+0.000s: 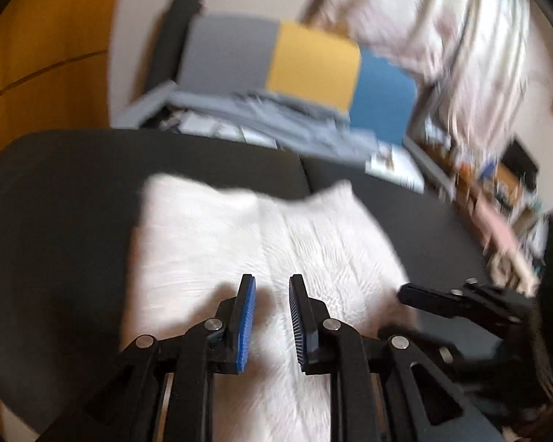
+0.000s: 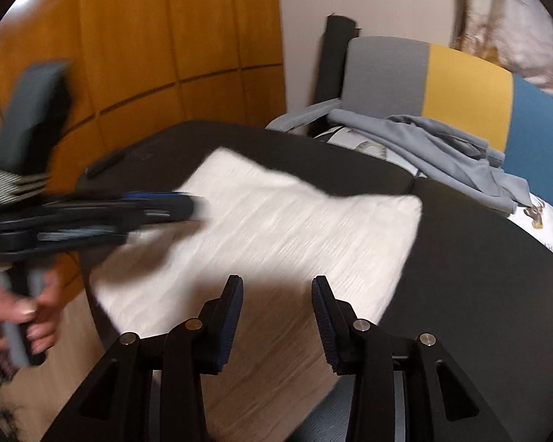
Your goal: Fold clothes
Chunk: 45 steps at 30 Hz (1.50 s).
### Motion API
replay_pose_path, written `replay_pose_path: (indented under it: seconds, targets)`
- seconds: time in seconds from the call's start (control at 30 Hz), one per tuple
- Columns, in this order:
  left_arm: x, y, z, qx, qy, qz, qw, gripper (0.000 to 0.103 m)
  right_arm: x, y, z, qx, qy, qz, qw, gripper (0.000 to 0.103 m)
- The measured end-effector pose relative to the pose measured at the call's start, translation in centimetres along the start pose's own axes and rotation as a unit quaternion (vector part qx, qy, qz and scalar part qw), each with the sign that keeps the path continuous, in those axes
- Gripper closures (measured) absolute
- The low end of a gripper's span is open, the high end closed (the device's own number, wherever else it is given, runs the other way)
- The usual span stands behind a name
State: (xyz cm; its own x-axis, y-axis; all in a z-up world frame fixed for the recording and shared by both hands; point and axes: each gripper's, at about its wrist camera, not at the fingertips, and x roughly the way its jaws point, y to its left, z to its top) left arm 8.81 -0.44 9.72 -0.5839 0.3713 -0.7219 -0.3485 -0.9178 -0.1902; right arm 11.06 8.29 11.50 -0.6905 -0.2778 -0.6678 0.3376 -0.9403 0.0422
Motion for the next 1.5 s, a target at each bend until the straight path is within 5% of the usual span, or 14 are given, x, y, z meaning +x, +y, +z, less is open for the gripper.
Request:
replay_pose_path:
  seconds: [0.07,0.17,0.3,0.43,0.6,0.77,0.9,0.97,1.1,1.13,1.17,1.3,1.43,1.5]
  targets:
    - [1.3,-0.1,-0.8,0.03,0.01,0.029,0.9991,0.081,0.6,0.7,-0.9,-0.008,0.009,-0.005,1.0,0.061]
    - [1.6,2.7,-3.1,-0.008,-0.007,-0.012,0.9999,0.08,2.1,1.9,-2.6,-0.027,0.031,-0.001,0.999,0.05]
    - [1.0,3.7,-3.9,-0.016,-0.005,-0.027,0.9995,0.081,3.2,4.6,-4.0,-0.095,0.021,-0.064,0.993,0.047]
    - [-0.8,3.6,-3.0,-0.036,0.013,-0.032,0.9988,0.081,2.1,3.2,-3.2,-0.07,0.019,-0.03,0.997,0.043]
    - [-4.4,5.8,-2.7,-0.078,-0.024,-0.003,0.9967,0.076,-3.5,-1.2,-2.9,0.059,-0.052,0.01,0.997,0.033]
    - [-3.1,7.6,-3.7,-0.089,0.036,0.015,0.9952,0.076,-2.8,-5.9,-5.0,0.196,-0.007,0.048,0.979,0.031]
    - [-2.6,8.4,-4.1,-0.101,0.035,0.011,0.9943,0.069,-1.1,-6.9,-6.5,0.267,0.019,0.118,0.956,0.03]
    - [-2.3,8.5,-4.2,-0.097,0.044,0.035,0.9936,0.038,-0.4,-6.9,-7.3,0.295,0.032,0.15,0.943,0.03]
    - [-1.6,10.1,-5.6,-0.152,0.057,0.032,0.9862,0.019,1.1,-6.3,-8.6,0.32,0.068,0.165,0.931,0.044]
    - [-1.0,10.6,-6.2,-0.177,0.069,0.004,0.9818,0.019,1.4,-6.0,-8.8,0.308,0.072,0.16,0.935,0.062]
    - [-0.5,10.8,-6.7,-0.191,0.07,-0.016,0.9789,0.017,1.6,-5.7,-8.8,0.299,0.077,0.155,0.938,0.066]
    - [-1.1,9.7,-7.8,-0.158,0.029,0.001,0.9869,0.026,2.1,-5.0,-7.7,0.269,0.091,0.139,0.949,0.07]
    - [-2.6,9.8,-9.3,-0.174,-0.001,0.009,0.9846,0.051,3.2,-3.1,-5.3,0.182,0.097,0.106,0.973,0.07]
    - [-3.8,10.7,-10.5,-0.188,-0.017,0.027,0.9817,0.052,4.0,-2.4,-3.9,0.144,0.095,0.099,0.98,0.07]
